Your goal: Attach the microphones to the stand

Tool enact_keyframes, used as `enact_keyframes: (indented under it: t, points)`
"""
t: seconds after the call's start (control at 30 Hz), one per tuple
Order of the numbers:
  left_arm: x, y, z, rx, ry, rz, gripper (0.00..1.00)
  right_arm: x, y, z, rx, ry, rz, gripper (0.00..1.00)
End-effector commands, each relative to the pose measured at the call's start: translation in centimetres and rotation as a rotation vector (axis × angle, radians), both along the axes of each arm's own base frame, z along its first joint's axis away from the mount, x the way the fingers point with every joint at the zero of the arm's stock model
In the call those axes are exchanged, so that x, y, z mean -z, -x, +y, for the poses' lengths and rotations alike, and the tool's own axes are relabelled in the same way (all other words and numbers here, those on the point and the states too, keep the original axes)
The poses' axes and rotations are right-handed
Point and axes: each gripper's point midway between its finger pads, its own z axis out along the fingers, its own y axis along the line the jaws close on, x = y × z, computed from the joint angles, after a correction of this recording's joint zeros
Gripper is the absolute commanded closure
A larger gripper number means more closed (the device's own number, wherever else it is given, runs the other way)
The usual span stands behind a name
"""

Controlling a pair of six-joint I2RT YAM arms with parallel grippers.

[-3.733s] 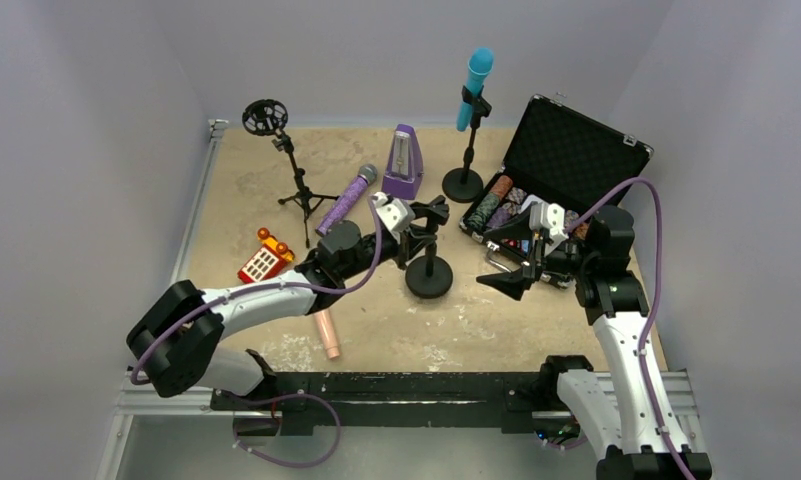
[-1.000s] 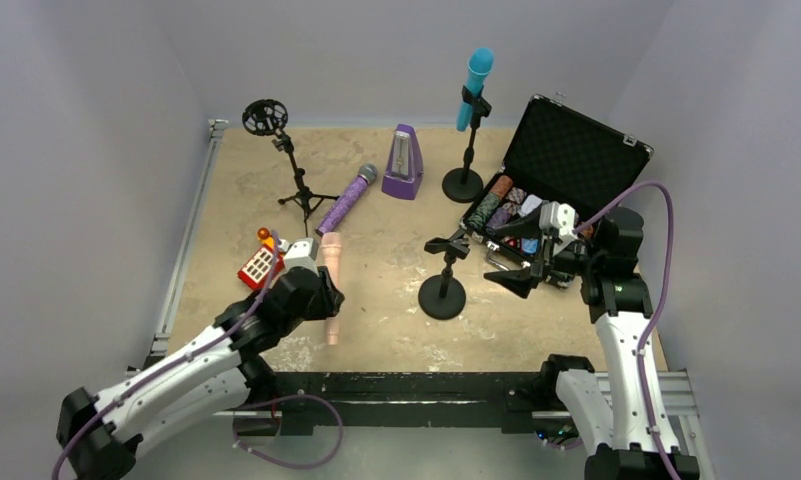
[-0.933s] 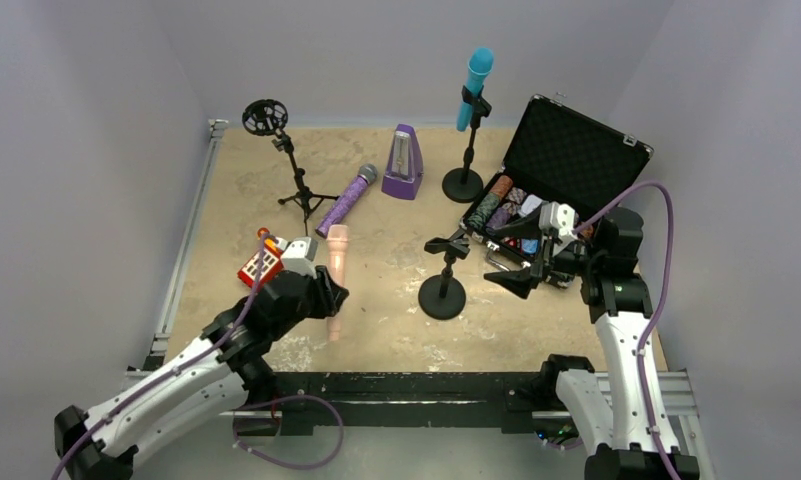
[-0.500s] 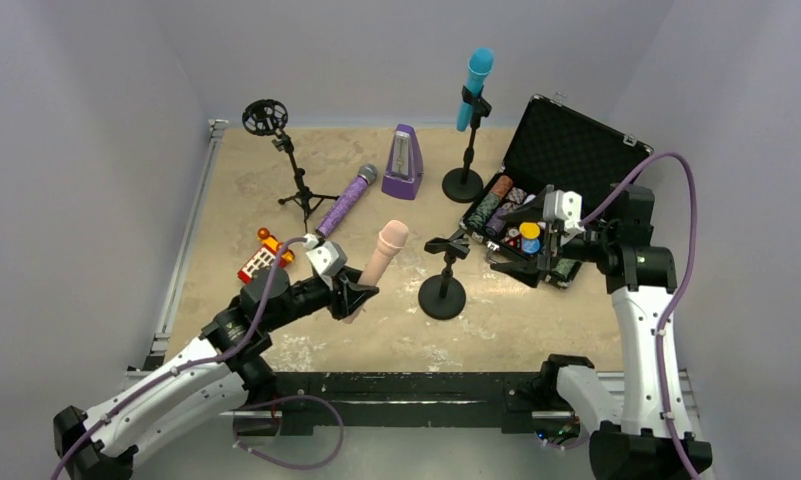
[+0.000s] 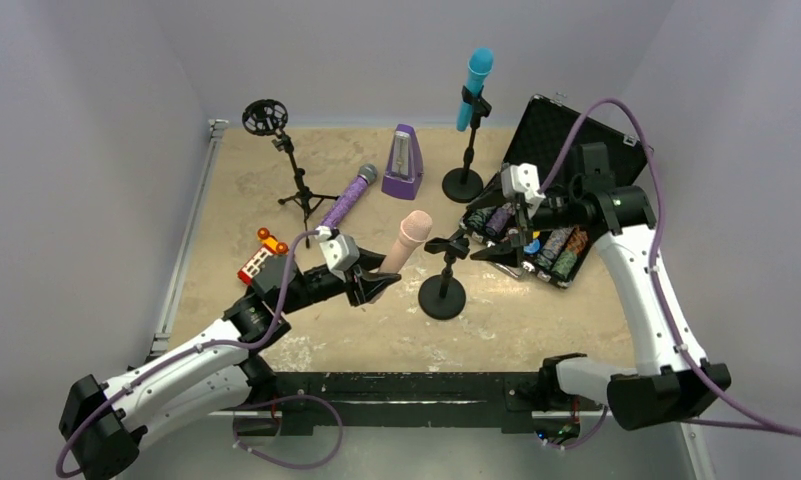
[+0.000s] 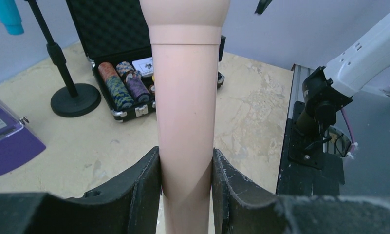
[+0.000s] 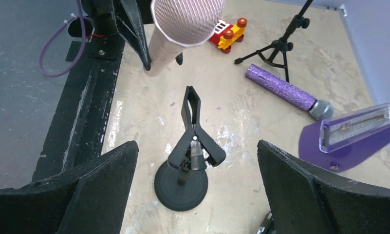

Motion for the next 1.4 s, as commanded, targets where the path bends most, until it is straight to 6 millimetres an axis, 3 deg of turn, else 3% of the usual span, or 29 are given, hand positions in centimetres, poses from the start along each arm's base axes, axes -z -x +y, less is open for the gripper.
enact_keyframes:
  t: [0.0,0.23,0.5,0.67,0.8,0.87,1.0,1.37]
  points:
    - [-4.7,-0.2,-0.1,0.004,0.132,-0.144,1.0,0.8,-0.2,1.2,-0.063,0.055,0.039,0.05]
    - [-4.3,-0.6,-0.4,-0.004,0.152,-0.139,1.0,3.5,-0.8,2.3,-0.098,0.11,0.096,0.08]
    - [-3.7,-0.8,-1.1,0.013,0.173,-0.118,1.0,6.1,-1.9,2.6,-0.076,0.151,0.113,0.2]
    - [-3.8,-1.2,-1.8,0.025,0.186,-0.112,1.0,6.0,-1.0,2.8,-0.121,0.14,0.108,0.43]
    - [-3.4,-1.8,-2.4,0.026,0.182,-0.107,1.0,5.4,0.0,2.9,-0.154,0.102,0.093,0.77]
    - [-3.3,-2.0,-2.7,0.03,0.183,-0.112,1.0,5.3,0.2,3.0,-0.159,0.088,0.096,0.89]
    - [-3.0,-2.4,-3.7,0.051,0.179,-0.101,1.0,5.5,0.4,3.2,-0.169,0.071,0.129,0.93]
    - [-2.4,-3.4,-6.5,0.124,0.234,-0.056,1.0,5.6,1.0,3.7,-0.192,0.018,0.214,0.92]
